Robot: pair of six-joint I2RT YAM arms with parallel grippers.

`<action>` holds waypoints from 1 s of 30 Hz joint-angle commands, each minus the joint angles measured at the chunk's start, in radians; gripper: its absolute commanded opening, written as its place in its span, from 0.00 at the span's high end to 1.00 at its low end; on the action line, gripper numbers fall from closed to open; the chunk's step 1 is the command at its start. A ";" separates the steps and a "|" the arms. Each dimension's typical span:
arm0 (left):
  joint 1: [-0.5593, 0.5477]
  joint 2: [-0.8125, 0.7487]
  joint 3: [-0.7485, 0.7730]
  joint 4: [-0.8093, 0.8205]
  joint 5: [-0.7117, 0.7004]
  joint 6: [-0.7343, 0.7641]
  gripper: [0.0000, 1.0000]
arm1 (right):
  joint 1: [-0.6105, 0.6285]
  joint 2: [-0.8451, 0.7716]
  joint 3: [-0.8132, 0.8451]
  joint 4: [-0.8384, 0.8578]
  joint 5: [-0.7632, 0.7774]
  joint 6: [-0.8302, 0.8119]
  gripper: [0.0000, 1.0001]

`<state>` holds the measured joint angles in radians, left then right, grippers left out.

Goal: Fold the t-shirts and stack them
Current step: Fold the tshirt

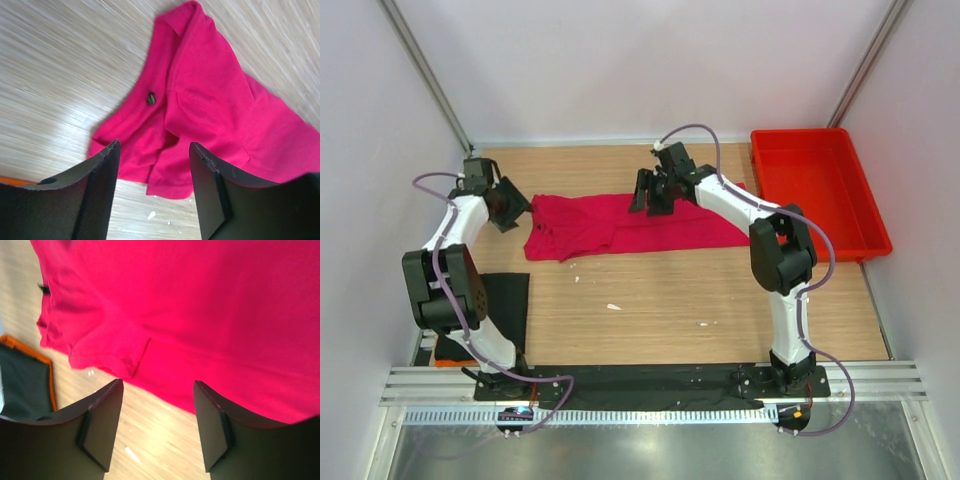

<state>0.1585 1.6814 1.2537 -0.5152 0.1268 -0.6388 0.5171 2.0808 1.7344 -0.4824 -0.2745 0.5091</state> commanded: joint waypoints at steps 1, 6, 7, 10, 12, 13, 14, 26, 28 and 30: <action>-0.054 -0.037 0.033 -0.031 0.007 -0.016 0.42 | 0.035 -0.022 -0.079 0.125 -0.118 0.109 0.39; -0.123 -0.150 -0.078 -0.065 -0.009 -0.055 0.49 | 0.063 0.015 -0.110 0.208 -0.195 0.187 0.44; -0.131 -0.173 -0.132 -0.065 -0.007 -0.056 0.51 | 0.078 0.019 -0.124 0.218 -0.201 0.192 0.44; -0.145 -0.212 -0.206 -0.072 0.004 -0.053 0.63 | 0.104 0.041 -0.151 0.272 -0.221 0.238 0.50; -0.143 -0.226 -0.234 -0.069 0.008 -0.068 0.67 | 0.115 0.056 -0.159 0.310 -0.241 0.275 0.53; -0.146 -0.229 -0.250 -0.062 0.028 -0.070 0.68 | 0.123 0.068 -0.162 0.320 -0.246 0.287 0.55; -0.148 -0.235 -0.255 -0.060 0.030 -0.073 0.69 | 0.126 0.071 -0.164 0.333 -0.246 0.293 0.55; -0.211 -0.175 -0.329 -0.003 -0.027 -0.140 0.56 | 0.130 0.119 -0.164 0.355 -0.235 0.313 0.55; -0.211 -0.144 -0.338 0.023 -0.010 -0.156 0.59 | 0.130 0.121 -0.167 0.355 -0.236 0.313 0.55; -0.211 -0.131 -0.347 0.061 0.000 -0.163 0.60 | 0.130 0.119 -0.168 0.354 -0.238 0.310 0.55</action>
<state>-0.0528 1.5265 0.9230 -0.5373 0.1215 -0.7715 0.6476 2.2131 1.5665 -0.1669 -0.5011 0.8158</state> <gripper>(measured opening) 0.402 0.455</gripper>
